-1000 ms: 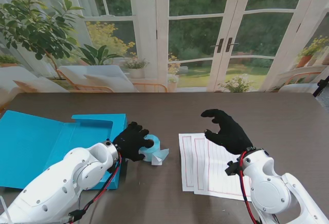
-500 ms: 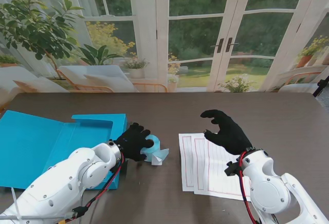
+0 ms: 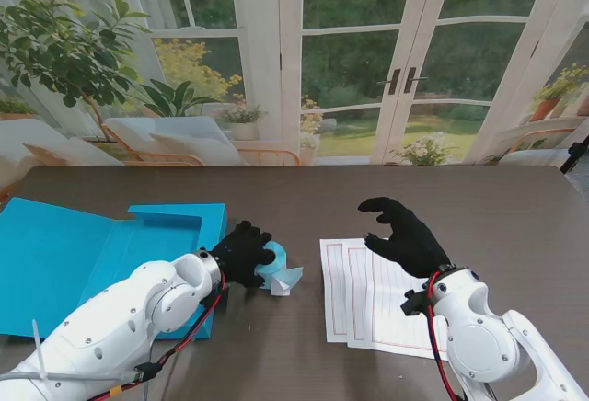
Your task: Peel a label from the label roll, stick it on the side of the file box and file the documents
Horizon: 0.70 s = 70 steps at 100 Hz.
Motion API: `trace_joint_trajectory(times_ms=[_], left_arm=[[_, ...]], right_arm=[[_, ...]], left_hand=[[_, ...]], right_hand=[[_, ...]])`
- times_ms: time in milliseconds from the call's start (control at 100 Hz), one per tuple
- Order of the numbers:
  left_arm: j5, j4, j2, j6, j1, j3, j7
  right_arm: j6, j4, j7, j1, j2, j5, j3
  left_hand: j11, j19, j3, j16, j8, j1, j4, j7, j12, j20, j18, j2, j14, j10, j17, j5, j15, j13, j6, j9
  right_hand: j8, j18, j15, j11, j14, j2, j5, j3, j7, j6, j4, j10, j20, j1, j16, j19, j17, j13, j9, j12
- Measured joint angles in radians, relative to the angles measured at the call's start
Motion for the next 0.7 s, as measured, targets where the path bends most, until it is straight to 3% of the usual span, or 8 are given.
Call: trace_joint_trajectory(times_ms=[240, 360, 390, 450, 550, 700], left_arm=[[-0.01, 0.001, -0.003, 0.003, -0.005, 0.002, -0.005], [-0.01, -0.001, -0.003, 0.004, -0.006, 0.003, -0.005], [-0.01, 0.0, -0.003, 0.004, -0.008, 0.006, -0.004], [-0.012, 0.003, -0.003, 0.004, -0.016, 0.016, -0.004], [-0.026, 0.006, -0.002, 0.004, -0.03, 0.029, -0.019], [-0.044, 0.003, -0.002, 0.006, -0.038, 0.028, -0.058]], right_arm=[[0.001, 0.001, 0.002, 0.001, 0.0, 0.006, -0.001], [0.003, 0.001, 0.002, 0.001, 0.0, 0.013, -0.003], [0.003, 0.001, 0.002, 0.001, 0.0, 0.015, -0.003], [0.005, 0.001, 0.002, 0.001, -0.001, 0.018, -0.003], [0.006, 0.001, 0.003, 0.001, -0.001, 0.023, -0.004], [0.01, 0.001, 0.004, 0.0, -0.001, 0.025, -0.004]], left_hand=[[0.028, 0.0, -0.074, 0.088, -0.045, 0.048, -0.001, 0.124, 0.142, 0.028, 0.0, -0.029, 0.016, 0.002, 0.016, 0.0, 0.149, 0.054, 0.001, 0.048], [0.094, 0.025, -0.079, 0.138, -0.057, 0.047, -0.002, 0.183, 0.242, 0.048, 0.0, -0.061, 0.032, 0.021, 0.064, 0.01, 0.255, 0.106, 0.001, 0.072], [0.11, 0.027, -0.079, 0.144, -0.059, 0.047, -0.022, 0.188, 0.254, 0.05, 0.0, -0.065, 0.04, 0.031, 0.071, 0.017, 0.282, 0.129, 0.002, 0.074], [0.124, 0.028, -0.079, 0.151, -0.063, 0.047, -0.022, 0.2, 0.275, 0.05, 0.0, -0.073, 0.041, 0.047, 0.082, 0.023, 0.296, 0.138, 0.005, 0.084], [0.128, 0.028, -0.079, 0.152, -0.086, 0.046, -0.022, 0.199, 0.289, 0.05, 0.0, -0.082, 0.043, 0.061, 0.084, 0.033, 0.309, 0.153, 0.01, 0.095], [0.129, 0.028, -0.049, 0.135, -0.083, 0.015, -0.022, 0.077, 0.284, 0.051, 0.0, -0.08, 0.043, 0.063, 0.082, 0.069, 0.304, 0.151, 0.011, 0.094]], right_hand=[[0.0, 0.0, 0.0, 0.0, 0.0, 0.001, 0.0, 0.0, 0.0, 0.001, 0.0, 0.0, 0.0, 0.0, 0.0, 0.0, 0.0, 0.0, 0.0, 0.0], [0.0, 0.0, 0.0, 0.0, 0.0, 0.001, 0.0, 0.0, 0.0, 0.002, 0.0, 0.0, 0.0, 0.0, 0.0, 0.0, 0.0, 0.0, 0.0, 0.0], [0.0, 0.0, 0.0, 0.0, 0.0, 0.001, 0.0, 0.0, 0.0, 0.002, 0.0, 0.0, 0.0, 0.0, 0.0, 0.0, 0.0, 0.0, 0.0, 0.0], [0.0, 0.0, 0.0, 0.0, 0.0, 0.001, 0.0, 0.0, 0.0, 0.005, 0.003, 0.0, 0.0, 0.0, 0.0, 0.0, 0.0, 0.0, 0.0, 0.0], [0.0, 0.0, 0.0, 0.0, 0.0, 0.001, 0.0, 0.0, 0.0, 0.006, 0.01, 0.0, 0.0, 0.0, 0.0, 0.0, 0.0, 0.0, 0.0, 0.0], [0.0, 0.0, 0.0, 0.0, 0.0, 0.001, 0.0, 0.0, 0.0, 0.006, 0.01, 0.0, 0.0, 0.0, 0.0, 0.0, 0.0, 0.0, 0.0, 0.0]])
